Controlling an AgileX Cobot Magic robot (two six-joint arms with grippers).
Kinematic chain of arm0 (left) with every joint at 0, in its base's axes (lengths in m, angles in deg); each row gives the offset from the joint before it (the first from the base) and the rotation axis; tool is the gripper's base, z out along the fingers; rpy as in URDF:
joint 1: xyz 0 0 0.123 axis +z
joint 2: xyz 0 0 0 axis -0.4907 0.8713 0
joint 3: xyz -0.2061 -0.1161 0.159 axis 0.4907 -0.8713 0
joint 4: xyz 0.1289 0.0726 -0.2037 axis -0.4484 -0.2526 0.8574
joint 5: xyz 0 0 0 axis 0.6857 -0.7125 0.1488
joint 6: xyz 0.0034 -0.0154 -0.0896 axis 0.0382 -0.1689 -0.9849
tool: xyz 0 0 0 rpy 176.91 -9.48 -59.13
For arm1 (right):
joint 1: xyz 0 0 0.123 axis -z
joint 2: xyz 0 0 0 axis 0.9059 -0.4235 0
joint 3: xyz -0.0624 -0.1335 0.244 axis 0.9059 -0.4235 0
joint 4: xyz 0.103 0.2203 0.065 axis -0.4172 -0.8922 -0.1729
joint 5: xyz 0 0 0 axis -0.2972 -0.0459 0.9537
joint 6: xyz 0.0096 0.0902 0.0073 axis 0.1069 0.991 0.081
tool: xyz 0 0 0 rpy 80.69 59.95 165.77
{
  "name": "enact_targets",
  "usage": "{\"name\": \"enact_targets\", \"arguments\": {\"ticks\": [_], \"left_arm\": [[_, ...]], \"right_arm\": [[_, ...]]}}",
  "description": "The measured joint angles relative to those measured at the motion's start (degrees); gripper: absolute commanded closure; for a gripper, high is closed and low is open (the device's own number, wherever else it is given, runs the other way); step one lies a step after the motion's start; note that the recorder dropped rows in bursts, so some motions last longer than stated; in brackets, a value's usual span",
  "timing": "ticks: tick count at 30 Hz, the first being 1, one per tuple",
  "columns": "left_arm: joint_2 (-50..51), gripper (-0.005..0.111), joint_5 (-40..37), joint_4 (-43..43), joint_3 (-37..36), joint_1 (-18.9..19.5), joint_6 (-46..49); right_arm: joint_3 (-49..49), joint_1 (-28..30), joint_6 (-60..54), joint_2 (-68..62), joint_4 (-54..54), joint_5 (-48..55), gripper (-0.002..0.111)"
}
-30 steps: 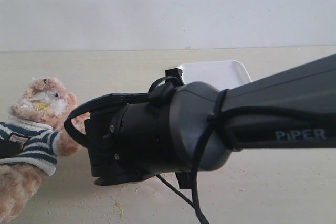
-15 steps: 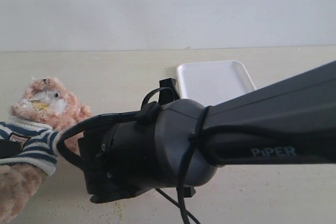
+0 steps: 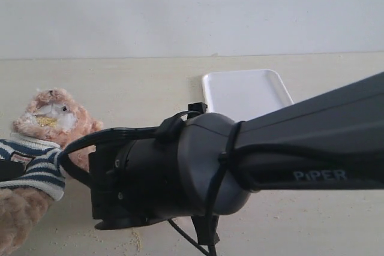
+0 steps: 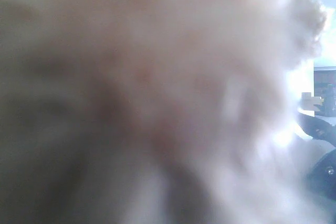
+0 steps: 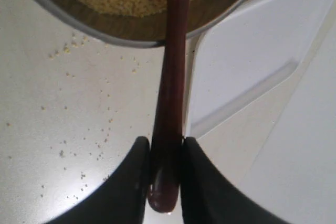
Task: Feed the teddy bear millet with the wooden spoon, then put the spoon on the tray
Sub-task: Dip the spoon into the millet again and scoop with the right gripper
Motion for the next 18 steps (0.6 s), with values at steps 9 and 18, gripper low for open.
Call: {"name": "enact_targets", "arguments": {"ticks": [9,18], "left_arm": [[0.0,0.102,0.0,0.0,0.0,0.0,0.0],[0.0,0.102,0.0,0.0,0.0,0.0,0.0]], "right_arm": [[0.9,2.1,0.0,1.8,-5.9,-1.2,0.108],[3.9,4.6,-2.6,1.8,-13.2,-1.7,0.108]]}}
